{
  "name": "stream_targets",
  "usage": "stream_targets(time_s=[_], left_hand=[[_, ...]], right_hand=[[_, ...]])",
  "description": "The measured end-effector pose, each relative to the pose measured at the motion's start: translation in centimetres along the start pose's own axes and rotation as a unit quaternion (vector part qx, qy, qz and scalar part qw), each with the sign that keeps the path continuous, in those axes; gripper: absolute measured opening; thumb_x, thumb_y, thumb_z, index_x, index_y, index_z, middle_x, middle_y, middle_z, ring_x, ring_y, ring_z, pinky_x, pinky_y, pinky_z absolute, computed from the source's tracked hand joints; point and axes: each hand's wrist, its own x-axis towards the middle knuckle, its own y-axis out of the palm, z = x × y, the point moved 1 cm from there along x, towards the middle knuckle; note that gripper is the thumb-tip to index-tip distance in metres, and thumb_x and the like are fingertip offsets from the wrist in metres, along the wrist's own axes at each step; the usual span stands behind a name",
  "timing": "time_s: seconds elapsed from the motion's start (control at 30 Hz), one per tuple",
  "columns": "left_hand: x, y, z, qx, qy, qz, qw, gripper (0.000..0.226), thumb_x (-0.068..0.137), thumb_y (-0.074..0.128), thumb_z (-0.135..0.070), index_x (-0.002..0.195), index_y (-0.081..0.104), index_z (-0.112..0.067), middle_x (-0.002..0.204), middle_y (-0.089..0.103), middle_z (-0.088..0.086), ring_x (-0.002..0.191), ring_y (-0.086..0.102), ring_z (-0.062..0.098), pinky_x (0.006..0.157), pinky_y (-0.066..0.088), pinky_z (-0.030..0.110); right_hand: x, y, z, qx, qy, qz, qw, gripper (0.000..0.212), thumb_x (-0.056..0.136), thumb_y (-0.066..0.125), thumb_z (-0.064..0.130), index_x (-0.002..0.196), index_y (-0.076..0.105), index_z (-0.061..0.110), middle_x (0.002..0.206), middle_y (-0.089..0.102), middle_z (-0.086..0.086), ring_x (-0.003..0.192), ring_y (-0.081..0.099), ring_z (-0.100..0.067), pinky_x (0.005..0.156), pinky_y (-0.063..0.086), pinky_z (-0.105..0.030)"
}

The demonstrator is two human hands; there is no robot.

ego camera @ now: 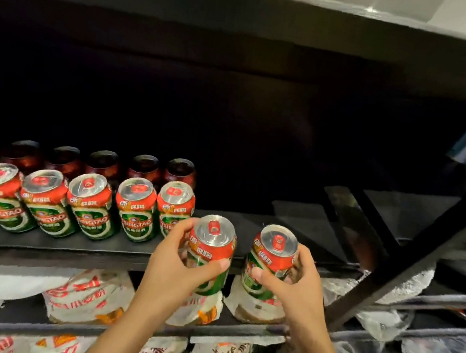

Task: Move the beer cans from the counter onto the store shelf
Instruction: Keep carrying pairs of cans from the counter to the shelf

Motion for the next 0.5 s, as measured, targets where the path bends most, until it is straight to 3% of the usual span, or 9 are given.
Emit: stream_targets(time_s=[0.23, 0.4, 0.5], left_hand=[[5.4, 4.5, 1.1, -0.002, 0.013, -0.043, 0.999, 0.058, 0.075, 0.076, -0.024, 0.125, 0.048, -0.031, 0.113, 0.062, -0.016, 0.101, 0.058, -0.007, 0.081, 0.047, 0.010], [8.4, 6.3, 1.6, 0.031, 0.012, -0.089, 0.995, 0.055, 0.077, 0.074, -0.025, 0.117, 0.041, -0.043, 0.106, 0.057, -0.024, 0.097, 0.053, -0.017, 0.076, 0.044, 0.004], [9.8, 7.1, 2.7, 0.053, -0.010, -0.102, 0.993, 0.050, 0.077, 0.073, -0.033, 0.112, 0.039, -0.044, 0.108, 0.057, -0.015, 0.100, 0.056, -0.004, 0.083, 0.047, 0.014]], right_hand=[[7.5, -1.2, -0.8, -0.013, -0.023, 0.031, 0.999, 0.058, 0.068, 0.082, 0.010, 0.116, 0.054, 0.023, 0.108, 0.067, 0.006, 0.098, 0.065, -0.005, 0.081, 0.053, -0.020], [11.6, -0.9, -1.5, -0.026, -0.011, 0.042, 0.999, 0.057, 0.068, 0.083, 0.013, 0.117, 0.053, 0.021, 0.108, 0.066, 0.005, 0.100, 0.064, -0.007, 0.084, 0.052, -0.023], [13.2, -0.7, -2.0, -0.026, -0.001, 0.033, 0.999, 0.057, 0.068, 0.082, 0.011, 0.115, 0.052, 0.022, 0.109, 0.066, 0.004, 0.098, 0.065, -0.005, 0.082, 0.052, -0.021]])
